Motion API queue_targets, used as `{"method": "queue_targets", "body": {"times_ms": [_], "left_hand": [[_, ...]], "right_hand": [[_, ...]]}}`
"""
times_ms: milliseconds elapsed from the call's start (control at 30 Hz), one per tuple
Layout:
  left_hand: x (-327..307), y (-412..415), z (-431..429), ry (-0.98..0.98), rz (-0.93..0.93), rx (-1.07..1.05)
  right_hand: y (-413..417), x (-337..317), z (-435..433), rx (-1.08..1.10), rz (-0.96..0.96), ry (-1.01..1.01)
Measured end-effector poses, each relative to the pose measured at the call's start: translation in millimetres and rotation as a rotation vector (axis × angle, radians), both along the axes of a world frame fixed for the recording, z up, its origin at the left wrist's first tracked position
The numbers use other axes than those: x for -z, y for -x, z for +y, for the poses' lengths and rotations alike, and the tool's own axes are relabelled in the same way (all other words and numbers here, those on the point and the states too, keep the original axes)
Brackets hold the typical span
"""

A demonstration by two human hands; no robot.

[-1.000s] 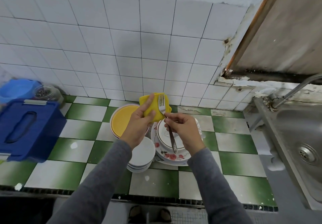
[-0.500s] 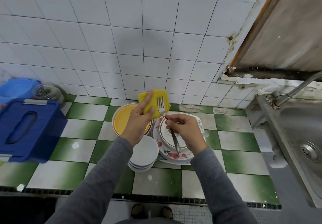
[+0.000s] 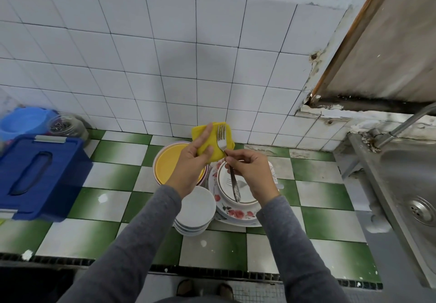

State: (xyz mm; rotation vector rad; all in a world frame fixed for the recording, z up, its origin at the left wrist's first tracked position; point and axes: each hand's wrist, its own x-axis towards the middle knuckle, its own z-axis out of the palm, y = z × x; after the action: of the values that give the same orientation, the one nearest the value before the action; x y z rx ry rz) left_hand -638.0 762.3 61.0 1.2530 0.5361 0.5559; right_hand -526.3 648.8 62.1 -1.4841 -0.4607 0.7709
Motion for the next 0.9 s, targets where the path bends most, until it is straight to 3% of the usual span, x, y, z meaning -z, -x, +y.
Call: {"method": "queue_targets", "body": {"times_ms": [167, 533, 767, 900], "left_hand": [[2.7, 0.3, -10.7, -0.009, 0.023, 0.042], [-2.5, 3.1, -0.6, 0.008, 0.009, 0.030], [-1.2, 9.3, 6.6, -0.004, 0.045, 0.079], [-2.1, 13.9, 16.3, 0.057, 0.051, 0.135]], "right_hand": [[-2.1, -7.6, 9.5, 0.093, -0.054, -0.031], [5.7, -18.9, 27.5, 0.178, -0.333, 0.096], [2.0, -22.0, 30.6, 0.136, -0.546, 0.183], [-9.0, -22.1, 29.1, -0.030, -0.600, 0.127]]}}
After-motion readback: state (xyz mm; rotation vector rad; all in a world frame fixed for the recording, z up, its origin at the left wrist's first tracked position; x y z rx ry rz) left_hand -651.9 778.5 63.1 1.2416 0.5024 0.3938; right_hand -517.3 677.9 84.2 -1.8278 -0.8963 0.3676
